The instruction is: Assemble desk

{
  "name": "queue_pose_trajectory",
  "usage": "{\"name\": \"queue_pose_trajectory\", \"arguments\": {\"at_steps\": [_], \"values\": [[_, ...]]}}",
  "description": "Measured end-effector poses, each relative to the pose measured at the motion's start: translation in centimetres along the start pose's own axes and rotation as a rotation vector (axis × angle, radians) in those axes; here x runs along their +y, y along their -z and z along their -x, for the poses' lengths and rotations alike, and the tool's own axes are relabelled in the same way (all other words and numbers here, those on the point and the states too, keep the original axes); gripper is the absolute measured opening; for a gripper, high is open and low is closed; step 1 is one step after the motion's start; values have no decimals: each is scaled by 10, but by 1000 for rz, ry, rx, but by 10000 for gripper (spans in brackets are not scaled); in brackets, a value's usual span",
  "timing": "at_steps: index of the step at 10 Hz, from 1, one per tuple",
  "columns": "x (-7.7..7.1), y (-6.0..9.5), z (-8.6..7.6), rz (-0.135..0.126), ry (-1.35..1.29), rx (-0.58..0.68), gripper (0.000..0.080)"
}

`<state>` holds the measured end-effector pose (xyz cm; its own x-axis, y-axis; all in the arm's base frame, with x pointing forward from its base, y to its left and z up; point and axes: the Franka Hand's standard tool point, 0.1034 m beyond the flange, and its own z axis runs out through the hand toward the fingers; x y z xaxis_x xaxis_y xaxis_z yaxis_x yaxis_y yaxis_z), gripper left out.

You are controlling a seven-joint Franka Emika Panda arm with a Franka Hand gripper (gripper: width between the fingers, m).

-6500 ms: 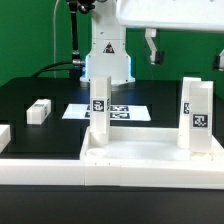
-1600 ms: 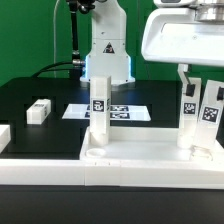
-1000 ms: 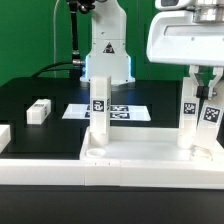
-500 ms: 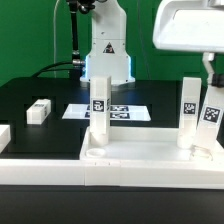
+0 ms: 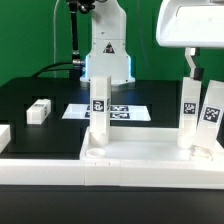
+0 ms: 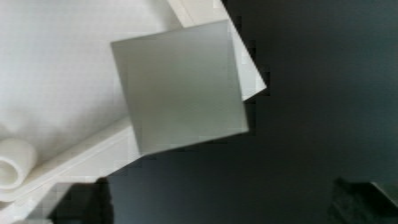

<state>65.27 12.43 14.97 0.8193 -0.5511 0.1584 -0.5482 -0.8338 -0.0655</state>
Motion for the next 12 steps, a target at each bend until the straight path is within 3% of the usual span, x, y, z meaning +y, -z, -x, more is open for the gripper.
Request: {"name": "queue_pose_trajectory", "arguments": {"at_steps": [1, 5, 9, 12], "values": [[-1, 2, -1, -19, 21, -10, 641], [12, -25, 8, 20, 22, -15, 649], [13, -32, 13, 30, 16, -19, 649], [14, -32, 12, 32, 15, -18, 290]]}}
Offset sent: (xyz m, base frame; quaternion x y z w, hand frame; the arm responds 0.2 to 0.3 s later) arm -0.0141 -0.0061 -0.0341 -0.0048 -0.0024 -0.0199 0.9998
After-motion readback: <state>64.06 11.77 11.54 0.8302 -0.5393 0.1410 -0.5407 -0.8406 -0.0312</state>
